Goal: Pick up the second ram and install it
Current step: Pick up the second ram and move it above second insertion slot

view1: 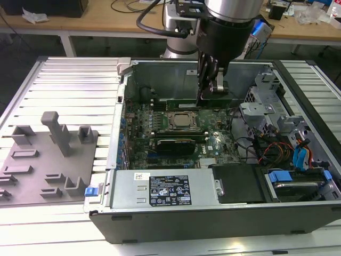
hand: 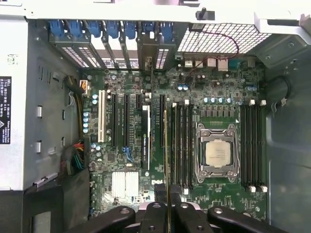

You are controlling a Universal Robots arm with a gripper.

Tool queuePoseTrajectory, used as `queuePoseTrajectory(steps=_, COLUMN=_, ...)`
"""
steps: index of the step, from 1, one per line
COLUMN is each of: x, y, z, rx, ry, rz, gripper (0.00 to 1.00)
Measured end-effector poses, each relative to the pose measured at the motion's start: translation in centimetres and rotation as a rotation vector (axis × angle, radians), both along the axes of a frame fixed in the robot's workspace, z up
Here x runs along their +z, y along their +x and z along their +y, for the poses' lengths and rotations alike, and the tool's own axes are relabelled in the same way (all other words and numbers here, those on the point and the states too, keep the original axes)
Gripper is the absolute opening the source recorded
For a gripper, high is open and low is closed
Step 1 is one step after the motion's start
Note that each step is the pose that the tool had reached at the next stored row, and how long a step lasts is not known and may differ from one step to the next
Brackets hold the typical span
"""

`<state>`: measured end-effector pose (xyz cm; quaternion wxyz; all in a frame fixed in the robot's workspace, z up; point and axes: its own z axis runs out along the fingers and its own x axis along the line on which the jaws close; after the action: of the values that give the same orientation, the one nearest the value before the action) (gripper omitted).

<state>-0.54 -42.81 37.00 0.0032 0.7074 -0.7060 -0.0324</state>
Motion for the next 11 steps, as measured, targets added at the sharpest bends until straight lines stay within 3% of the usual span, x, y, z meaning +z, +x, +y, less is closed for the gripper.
queuePoseTrajectory(steps=11, x=-1.45, y=0.01, z=0.07, rx=0.0, ry=0.0002, rz=-0.0001, gripper=0.13)
